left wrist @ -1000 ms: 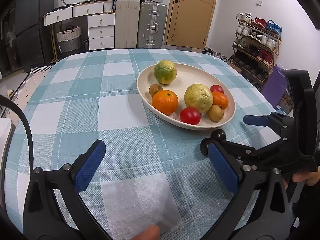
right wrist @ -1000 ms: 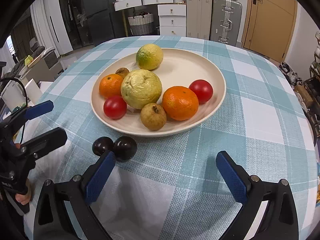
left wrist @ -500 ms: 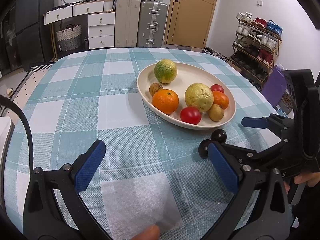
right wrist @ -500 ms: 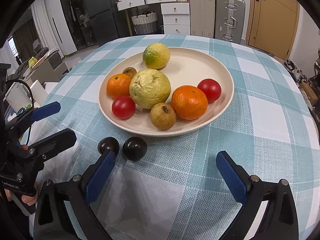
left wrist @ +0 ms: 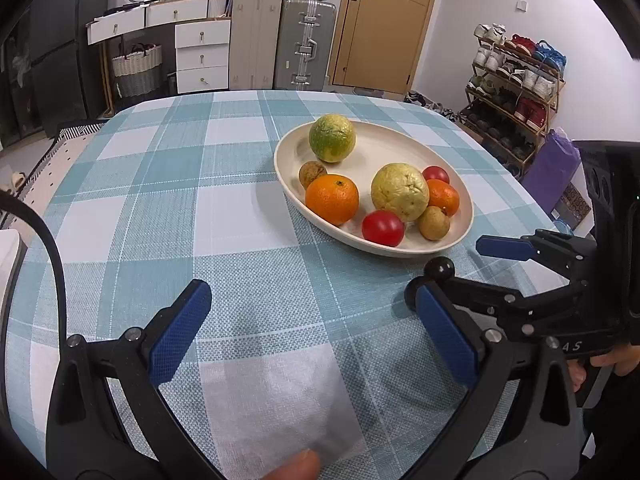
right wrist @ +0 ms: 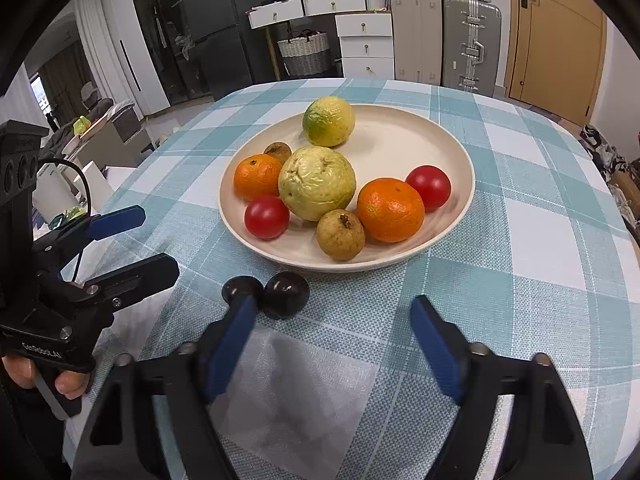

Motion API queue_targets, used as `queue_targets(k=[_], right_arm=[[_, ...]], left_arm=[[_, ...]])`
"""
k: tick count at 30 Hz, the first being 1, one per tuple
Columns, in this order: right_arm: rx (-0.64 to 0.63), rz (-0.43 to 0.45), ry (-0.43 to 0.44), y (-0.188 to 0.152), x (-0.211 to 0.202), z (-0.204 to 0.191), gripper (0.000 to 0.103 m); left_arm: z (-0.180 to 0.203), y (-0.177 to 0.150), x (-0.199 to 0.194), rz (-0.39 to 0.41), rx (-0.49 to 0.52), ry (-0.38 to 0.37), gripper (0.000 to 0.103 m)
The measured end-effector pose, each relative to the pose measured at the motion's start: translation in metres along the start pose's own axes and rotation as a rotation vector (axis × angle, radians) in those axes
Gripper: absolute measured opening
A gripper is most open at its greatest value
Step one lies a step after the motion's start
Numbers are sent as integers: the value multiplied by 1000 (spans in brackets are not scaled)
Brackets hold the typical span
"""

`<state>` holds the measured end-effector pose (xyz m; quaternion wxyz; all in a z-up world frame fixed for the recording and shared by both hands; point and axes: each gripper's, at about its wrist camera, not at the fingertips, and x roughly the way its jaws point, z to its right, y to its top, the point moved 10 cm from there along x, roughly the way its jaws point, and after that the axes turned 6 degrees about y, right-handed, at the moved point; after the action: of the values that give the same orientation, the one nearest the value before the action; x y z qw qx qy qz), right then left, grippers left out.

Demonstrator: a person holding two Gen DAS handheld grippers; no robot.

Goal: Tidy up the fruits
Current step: 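Move the right tool onto a dark plum and close on it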

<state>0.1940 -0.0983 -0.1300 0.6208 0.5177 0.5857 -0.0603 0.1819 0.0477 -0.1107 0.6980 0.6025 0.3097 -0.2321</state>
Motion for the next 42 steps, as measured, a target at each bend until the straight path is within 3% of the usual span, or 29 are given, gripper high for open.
queue_targets(k=[4, 9, 14, 24, 33, 37, 42], right_arm=[[8, 15, 30, 2, -2, -3, 68], [20, 23, 75, 5, -2, -7, 48], [25, 21, 106, 5, -1, -11, 43], [74, 16, 194, 6, 2, -16, 24], [82, 35, 201, -1, -13, -11, 24], [82, 29, 173, -8, -18, -2, 24], [71, 14, 169, -12, -17, -1, 28]], left_arm=[[0, 0, 1, -1, -1, -1, 102], [0, 0, 0, 0, -3, 0, 102], [0, 0, 1, -3, -1, 1, 102], [-1, -1, 1, -6, -6, -1, 102], [2, -1, -1, -6, 10, 7, 102], [15, -4, 0, -25, 32, -35, 102], [28, -8, 5, -49, 65, -33, 102]])
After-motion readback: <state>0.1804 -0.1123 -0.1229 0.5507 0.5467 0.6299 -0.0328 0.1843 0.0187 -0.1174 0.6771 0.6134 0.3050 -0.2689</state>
